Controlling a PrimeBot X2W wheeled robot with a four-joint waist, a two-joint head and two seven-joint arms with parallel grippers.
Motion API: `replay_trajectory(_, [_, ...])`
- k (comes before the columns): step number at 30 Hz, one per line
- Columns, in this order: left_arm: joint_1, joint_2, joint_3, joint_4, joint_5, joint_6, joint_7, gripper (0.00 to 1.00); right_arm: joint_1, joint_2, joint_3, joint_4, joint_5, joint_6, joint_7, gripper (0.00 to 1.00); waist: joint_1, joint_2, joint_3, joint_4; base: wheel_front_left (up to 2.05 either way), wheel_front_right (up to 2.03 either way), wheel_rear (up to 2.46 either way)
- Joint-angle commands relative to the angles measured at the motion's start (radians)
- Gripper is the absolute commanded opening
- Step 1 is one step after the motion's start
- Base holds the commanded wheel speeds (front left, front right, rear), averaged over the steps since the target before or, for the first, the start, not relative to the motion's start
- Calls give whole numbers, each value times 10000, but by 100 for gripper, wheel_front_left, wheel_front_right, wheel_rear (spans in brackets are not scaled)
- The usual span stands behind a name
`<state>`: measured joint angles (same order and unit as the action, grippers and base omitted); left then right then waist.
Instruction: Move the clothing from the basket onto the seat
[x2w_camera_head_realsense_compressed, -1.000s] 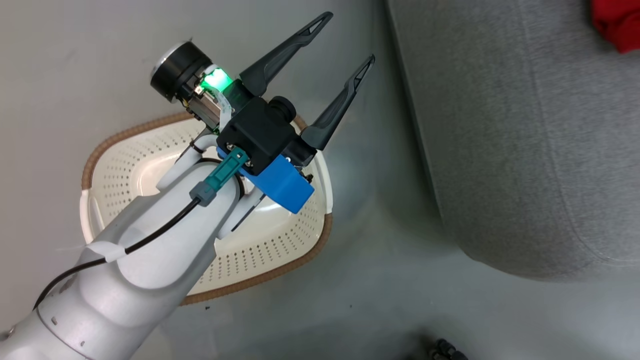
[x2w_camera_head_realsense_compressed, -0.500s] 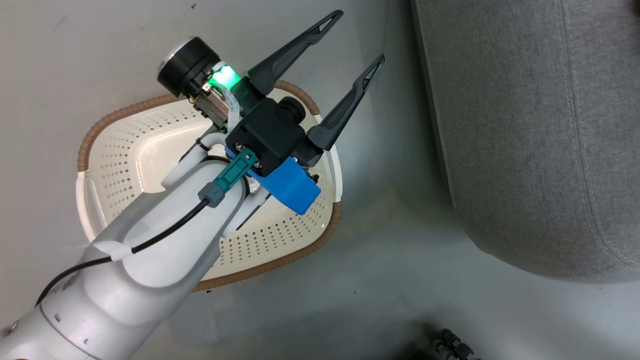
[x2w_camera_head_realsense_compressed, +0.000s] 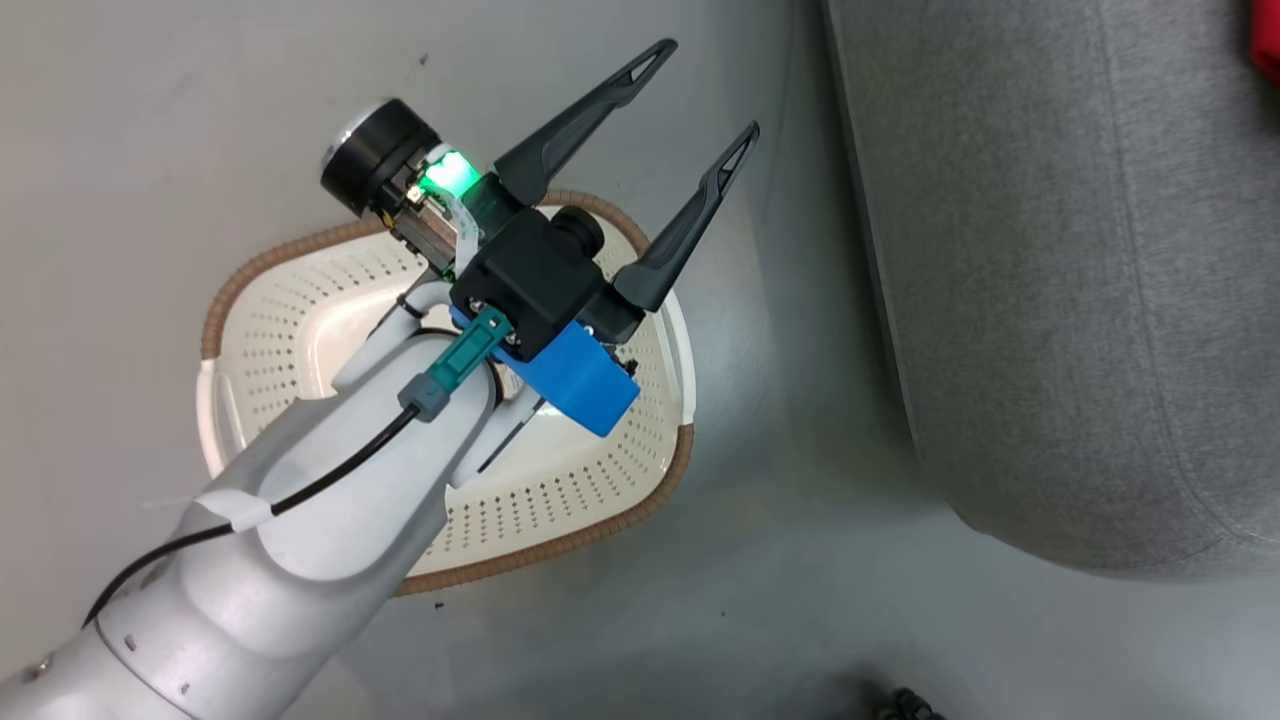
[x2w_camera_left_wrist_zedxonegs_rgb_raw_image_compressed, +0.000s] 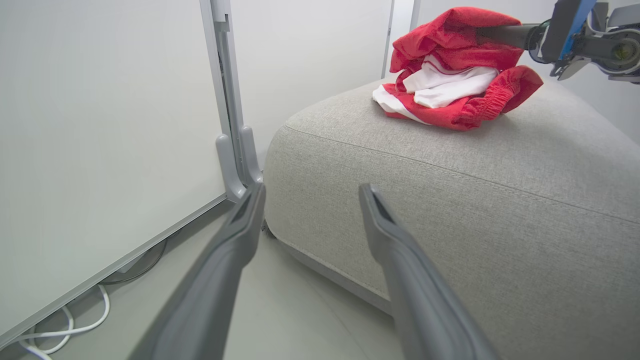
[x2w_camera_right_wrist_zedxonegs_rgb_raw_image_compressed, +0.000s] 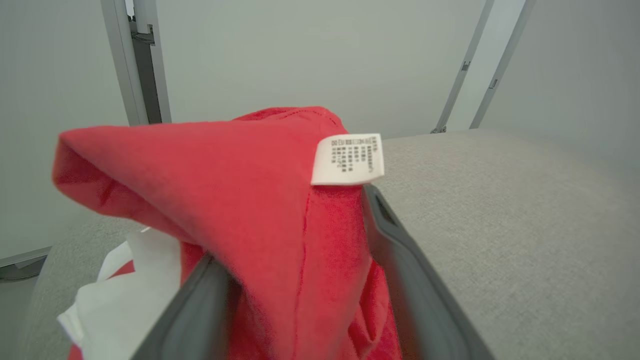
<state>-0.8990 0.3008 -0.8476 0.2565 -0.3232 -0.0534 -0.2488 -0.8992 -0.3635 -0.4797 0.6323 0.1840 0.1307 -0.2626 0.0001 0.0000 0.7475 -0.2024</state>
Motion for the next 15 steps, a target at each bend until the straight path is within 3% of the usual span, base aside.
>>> replay_trajectory(1, [159,-61,66,52,-48,54,-69,100,412,-24,89,-162,-73,2,-34,100,-1,0,-362,42,0,0,0])
replay_trajectory(8, [879,-216,396,250,-294,240,-161,100,2058,402,420,-1211,-451,2,-34,100,-1,0,-1581,136,0,0,0])
replay_trajectory(15, [1958,-334,1334,-125,-400,456,-173,100,3499,910,875,-2579,-498,2,-34,100,-1,0,-2691,362,0,0,0])
